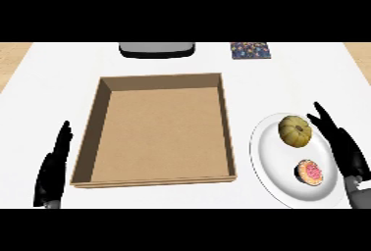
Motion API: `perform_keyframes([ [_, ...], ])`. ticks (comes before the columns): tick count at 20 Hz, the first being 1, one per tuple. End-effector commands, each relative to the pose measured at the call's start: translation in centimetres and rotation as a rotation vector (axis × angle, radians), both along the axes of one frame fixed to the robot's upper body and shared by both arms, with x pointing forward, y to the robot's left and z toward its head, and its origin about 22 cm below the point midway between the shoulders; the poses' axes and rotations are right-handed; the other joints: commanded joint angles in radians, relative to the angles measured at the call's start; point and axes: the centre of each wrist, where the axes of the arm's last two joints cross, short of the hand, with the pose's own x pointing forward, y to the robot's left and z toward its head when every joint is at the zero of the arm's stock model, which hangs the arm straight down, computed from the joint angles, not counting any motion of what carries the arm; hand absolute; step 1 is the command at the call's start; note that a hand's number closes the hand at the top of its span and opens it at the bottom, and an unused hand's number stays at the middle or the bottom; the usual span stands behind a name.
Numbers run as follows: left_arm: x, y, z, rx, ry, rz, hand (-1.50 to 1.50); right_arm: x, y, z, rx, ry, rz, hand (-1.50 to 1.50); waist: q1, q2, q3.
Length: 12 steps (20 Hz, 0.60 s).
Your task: Pick the cupcake from the plate and place it in the cardboard box
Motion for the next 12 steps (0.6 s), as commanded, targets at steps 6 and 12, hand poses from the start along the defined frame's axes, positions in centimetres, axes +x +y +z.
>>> perform_keyframes([
  [6, 2.5, 6.4, 4.5, 0.219, -0.007, 0.087, 0.00, 0.5, 1.7, 3.0, 0.502, -0.171, 0.560, -1.50, -0.007, -0.003, 0.001],
  [12, 2.3, 6.0, 4.1, 0.182, 0.070, 0.046, 0.00, -3.1, -6.5, 0.7, 0.201, -0.293, 0.675, -1.50, -0.001, 0.006, 0.001],
])
